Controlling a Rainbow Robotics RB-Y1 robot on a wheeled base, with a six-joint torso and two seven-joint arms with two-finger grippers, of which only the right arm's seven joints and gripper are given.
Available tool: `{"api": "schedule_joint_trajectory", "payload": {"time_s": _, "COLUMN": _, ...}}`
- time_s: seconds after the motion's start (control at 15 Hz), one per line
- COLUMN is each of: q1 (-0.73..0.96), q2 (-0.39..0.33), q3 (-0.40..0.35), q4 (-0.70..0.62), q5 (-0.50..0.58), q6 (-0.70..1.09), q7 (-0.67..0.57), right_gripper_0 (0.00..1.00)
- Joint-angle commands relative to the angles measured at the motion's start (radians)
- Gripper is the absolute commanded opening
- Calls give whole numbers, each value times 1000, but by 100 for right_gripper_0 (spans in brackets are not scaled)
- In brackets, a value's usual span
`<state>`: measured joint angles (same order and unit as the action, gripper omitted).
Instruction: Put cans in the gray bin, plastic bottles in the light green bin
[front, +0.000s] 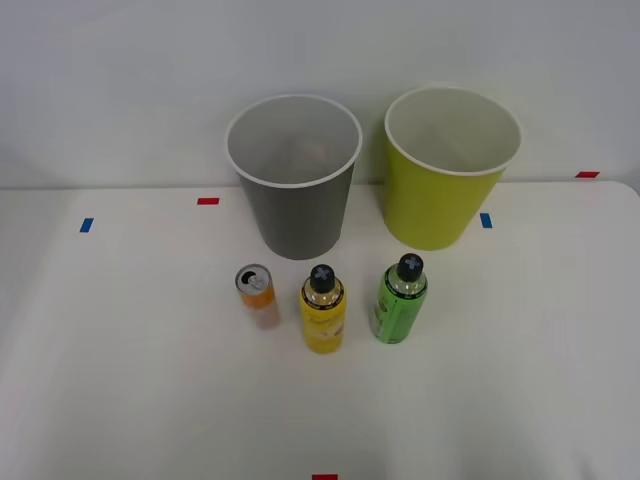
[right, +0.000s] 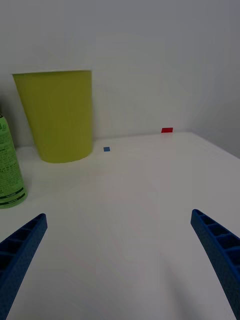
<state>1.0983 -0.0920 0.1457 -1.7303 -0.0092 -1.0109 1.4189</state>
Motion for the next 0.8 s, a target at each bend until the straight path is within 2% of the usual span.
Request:
{"api": "schedule_joint_trajectory", "payload": {"time_s": 0.07, "q1": 0, "q2": 0, "q3": 0, "q4": 0, "q5": 0, "q6": 0, "q7": 0, "right_gripper_0": 100}}
{"api": "schedule_joint_trajectory", "payload": {"time_s": 0.8, "q1": 0, "q2": 0, "q3": 0, "q4": 0, "q5": 0, "q6": 0, "q7": 0, "right_gripper_0": 100}}
